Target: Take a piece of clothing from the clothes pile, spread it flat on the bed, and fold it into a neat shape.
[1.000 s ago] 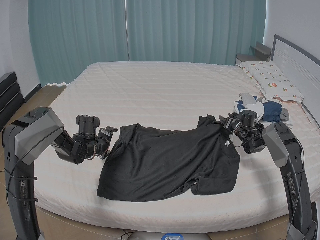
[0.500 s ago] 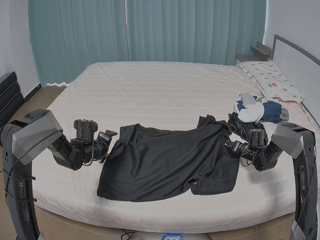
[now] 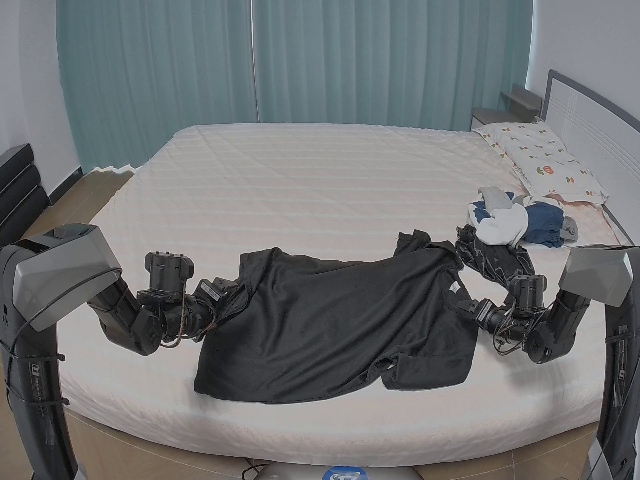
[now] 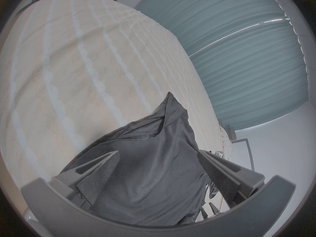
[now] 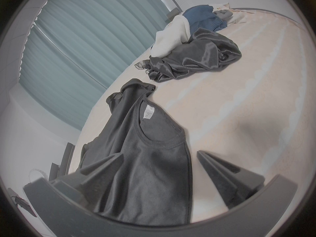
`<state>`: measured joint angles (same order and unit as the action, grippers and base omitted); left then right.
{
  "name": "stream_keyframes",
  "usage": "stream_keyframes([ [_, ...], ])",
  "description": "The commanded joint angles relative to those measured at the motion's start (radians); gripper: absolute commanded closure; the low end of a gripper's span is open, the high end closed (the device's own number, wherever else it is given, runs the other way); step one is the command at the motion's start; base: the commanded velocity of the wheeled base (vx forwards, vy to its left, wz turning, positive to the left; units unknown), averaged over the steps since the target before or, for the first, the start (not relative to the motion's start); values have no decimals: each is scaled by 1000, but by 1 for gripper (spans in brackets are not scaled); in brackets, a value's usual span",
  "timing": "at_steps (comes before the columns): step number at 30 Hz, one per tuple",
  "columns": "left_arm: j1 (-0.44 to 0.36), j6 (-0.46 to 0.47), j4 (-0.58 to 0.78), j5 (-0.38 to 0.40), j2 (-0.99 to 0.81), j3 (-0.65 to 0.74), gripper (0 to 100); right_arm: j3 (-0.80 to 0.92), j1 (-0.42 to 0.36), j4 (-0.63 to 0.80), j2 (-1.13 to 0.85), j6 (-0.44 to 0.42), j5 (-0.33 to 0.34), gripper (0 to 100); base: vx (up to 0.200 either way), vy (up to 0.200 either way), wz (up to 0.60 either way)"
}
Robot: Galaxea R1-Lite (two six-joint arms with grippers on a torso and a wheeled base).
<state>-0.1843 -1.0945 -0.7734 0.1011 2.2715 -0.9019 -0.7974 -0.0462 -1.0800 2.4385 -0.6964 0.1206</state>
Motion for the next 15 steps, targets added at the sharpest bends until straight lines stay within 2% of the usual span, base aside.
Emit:
stream_keyframes([
  [1,3,1,-1,-1,-1,12,0,7,-17,17,7,1,16,100,0,0,0],
  [8,5,4,-1,-6,-12,24,0,-42,-14,66,22,17,11,100,0,0,0],
  [15,-1,10,-24,-9,-36,69,0,-192,51,60,-36,8,11,100,0,0,0],
])
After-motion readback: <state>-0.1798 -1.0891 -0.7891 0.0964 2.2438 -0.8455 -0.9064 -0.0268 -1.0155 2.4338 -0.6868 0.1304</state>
